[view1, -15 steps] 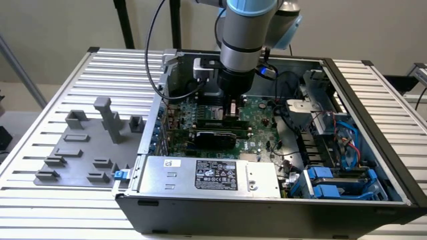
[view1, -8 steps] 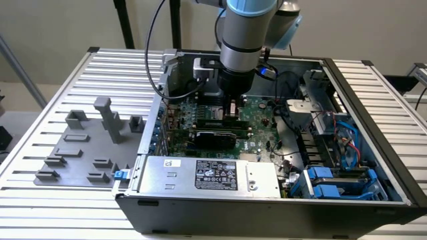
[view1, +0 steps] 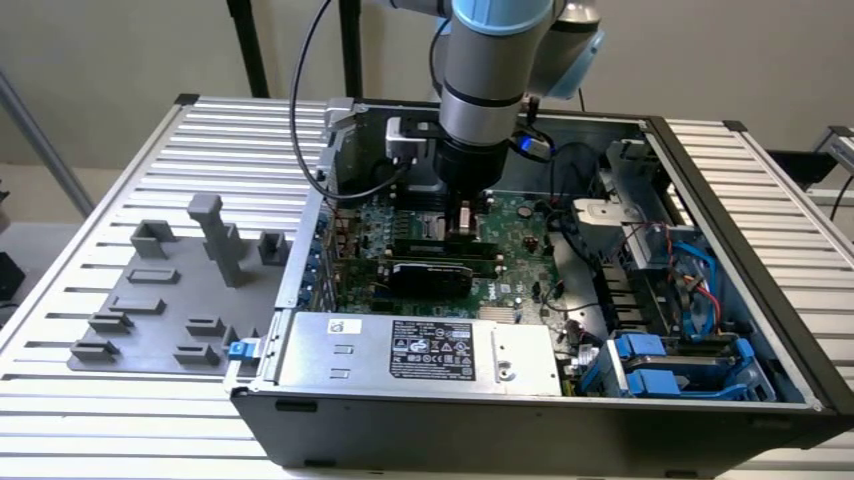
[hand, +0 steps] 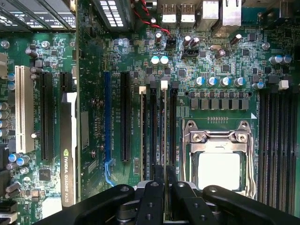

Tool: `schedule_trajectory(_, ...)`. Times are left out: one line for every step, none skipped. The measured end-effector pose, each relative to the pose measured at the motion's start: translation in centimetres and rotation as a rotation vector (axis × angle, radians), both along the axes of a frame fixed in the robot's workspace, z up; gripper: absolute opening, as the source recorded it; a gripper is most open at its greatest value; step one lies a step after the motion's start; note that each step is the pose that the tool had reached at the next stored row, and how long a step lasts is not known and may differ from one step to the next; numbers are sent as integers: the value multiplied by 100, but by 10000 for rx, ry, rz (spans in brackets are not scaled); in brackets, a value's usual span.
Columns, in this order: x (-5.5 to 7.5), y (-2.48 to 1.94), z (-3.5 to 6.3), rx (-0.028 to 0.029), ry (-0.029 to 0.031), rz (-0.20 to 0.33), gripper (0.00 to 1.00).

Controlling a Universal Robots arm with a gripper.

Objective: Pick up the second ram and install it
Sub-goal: 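Insert the second ram into the second slot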

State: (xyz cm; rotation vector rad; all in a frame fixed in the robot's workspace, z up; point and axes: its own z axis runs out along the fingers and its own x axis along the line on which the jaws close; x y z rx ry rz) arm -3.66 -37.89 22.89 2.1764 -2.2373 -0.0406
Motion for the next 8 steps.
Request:
schedule_trajectory(0, 0, -2, 0, 0, 0, 13)
schedule_trajectory(0, 0, -4, 0, 0, 1, 13)
schedule_trajectory(-1, 1, -6, 0, 0, 0, 13)
schedule_trajectory(-1, 1, -8, -1, 0, 0, 13)
schedule_trajectory(-1, 2, -9, -1, 0, 0, 13)
schedule_trajectory(-1, 3, -11, 0, 0, 0, 13)
schedule_trajectory(-1, 3, -12, -1, 0, 0, 13)
schedule_trajectory(-1, 4, -14, 0, 0, 0, 13)
